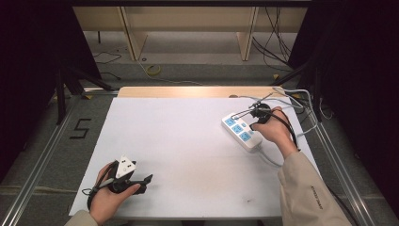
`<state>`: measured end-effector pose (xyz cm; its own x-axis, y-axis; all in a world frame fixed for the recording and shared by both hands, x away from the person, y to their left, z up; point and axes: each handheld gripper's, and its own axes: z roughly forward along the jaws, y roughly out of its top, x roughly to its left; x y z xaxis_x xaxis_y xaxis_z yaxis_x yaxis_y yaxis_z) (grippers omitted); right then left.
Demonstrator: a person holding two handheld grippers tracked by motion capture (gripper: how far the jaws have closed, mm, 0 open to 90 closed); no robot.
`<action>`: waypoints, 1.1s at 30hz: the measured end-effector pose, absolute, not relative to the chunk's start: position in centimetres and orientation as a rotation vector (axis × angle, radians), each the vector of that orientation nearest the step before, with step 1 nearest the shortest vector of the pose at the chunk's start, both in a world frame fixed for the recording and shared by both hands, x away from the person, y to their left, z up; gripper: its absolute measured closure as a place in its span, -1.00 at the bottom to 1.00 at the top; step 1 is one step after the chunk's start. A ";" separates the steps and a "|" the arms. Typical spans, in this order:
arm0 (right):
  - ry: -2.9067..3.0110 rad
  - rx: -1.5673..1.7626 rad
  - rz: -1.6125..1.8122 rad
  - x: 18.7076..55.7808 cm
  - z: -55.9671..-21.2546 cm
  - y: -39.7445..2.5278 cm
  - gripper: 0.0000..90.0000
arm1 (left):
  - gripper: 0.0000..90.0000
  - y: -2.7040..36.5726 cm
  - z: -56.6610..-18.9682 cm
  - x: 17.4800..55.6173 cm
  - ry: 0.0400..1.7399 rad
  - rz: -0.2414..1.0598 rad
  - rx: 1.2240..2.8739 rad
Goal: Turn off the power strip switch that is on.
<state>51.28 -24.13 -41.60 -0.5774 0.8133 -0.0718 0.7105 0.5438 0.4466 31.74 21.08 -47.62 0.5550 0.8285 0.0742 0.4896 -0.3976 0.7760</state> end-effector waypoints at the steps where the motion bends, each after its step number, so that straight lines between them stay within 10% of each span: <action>1: 2.514 1.271 0.542 51.3 -41.7 -24.1 1.00 | -0.53 21.1 -47.6 31.7 1.056 0.598 2.065; 33: 2.545 1.300 0.453 52.4 -43.0 -23.5 1.00 | -0.52 21.0 -47.6 31.8 1.046 0.599 2.072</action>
